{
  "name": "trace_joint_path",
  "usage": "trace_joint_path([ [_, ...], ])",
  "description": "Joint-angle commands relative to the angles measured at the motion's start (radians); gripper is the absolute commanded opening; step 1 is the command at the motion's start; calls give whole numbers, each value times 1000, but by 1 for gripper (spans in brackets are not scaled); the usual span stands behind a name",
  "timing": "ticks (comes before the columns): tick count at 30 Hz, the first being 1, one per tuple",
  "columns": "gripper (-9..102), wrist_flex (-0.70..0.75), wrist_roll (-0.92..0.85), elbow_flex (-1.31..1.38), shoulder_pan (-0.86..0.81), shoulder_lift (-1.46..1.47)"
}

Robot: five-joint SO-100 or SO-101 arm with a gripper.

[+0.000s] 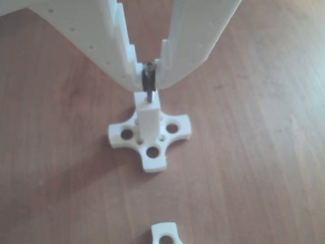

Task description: Grab the screw and set it in the hole.

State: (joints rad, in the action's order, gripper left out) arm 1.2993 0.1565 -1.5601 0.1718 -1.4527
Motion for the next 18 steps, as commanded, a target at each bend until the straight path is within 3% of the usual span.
trace_joint_path([
  [1,-4,12,8,14,17,-38],
  [18,-4,18,9,14,18,-46],
])
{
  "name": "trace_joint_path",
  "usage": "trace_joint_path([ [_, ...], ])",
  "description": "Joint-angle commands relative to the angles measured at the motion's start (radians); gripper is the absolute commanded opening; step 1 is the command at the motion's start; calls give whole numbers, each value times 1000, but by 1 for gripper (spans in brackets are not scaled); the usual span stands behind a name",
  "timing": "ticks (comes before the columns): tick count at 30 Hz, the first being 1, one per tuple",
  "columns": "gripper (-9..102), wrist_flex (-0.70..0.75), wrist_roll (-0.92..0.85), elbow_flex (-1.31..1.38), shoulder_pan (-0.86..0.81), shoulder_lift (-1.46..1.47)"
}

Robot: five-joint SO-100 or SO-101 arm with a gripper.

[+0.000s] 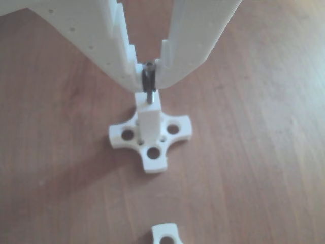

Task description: Grab the screw and set it in the hole.

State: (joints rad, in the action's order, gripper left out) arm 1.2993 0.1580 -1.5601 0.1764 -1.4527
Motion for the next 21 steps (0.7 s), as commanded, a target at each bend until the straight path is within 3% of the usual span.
trace_joint_path([
  [1,-4,18,8,15,14,-46],
  [21,-4,2,3,-20,6,-48],
])
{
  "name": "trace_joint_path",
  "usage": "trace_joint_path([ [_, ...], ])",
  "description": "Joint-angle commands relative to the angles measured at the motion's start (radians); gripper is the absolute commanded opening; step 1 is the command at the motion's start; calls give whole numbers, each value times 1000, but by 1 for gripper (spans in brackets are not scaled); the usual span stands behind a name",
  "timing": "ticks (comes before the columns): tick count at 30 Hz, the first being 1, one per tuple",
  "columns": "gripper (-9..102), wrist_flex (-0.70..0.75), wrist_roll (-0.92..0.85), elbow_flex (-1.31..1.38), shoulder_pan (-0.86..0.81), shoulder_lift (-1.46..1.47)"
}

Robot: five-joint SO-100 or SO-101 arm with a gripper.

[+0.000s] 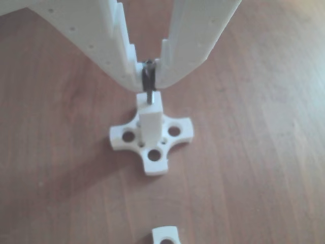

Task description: Grab the screw and set it in the hole.

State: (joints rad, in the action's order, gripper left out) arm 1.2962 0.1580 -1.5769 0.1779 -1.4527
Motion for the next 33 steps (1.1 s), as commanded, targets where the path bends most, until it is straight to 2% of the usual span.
trace_joint_path([
  [1,-4,6,3,-3,5,-48],
  [18,-4,-9,-15,-15,-8,-49],
  [29,7,9,-14,-3,-12,-57],
  [33,8,11,-14,0,-12,-57],
])
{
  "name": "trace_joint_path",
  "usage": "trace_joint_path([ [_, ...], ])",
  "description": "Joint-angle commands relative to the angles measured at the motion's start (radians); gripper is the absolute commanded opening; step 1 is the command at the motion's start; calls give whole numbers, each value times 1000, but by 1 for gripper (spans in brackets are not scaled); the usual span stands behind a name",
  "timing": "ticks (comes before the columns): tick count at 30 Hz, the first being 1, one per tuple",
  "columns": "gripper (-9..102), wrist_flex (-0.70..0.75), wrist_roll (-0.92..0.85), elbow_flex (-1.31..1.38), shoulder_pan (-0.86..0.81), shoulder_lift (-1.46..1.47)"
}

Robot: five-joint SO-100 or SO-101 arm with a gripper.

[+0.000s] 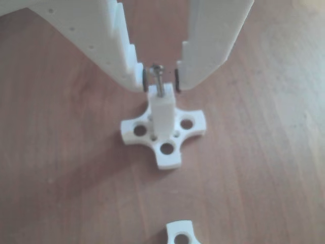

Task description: Grab the screw and set it in the hole.

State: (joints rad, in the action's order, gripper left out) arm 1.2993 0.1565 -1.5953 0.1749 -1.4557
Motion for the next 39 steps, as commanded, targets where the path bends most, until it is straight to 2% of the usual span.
trace_joint_path([
  [1,8,8,-12,18,-11,-54],
  [9,19,18,-26,34,-34,-52],
  [21,22,41,-81,48,-100,-81],
  [33,17,52,-120,-35,-152,-270],
  [39,6,49,-137,-130,-167,-419],
])
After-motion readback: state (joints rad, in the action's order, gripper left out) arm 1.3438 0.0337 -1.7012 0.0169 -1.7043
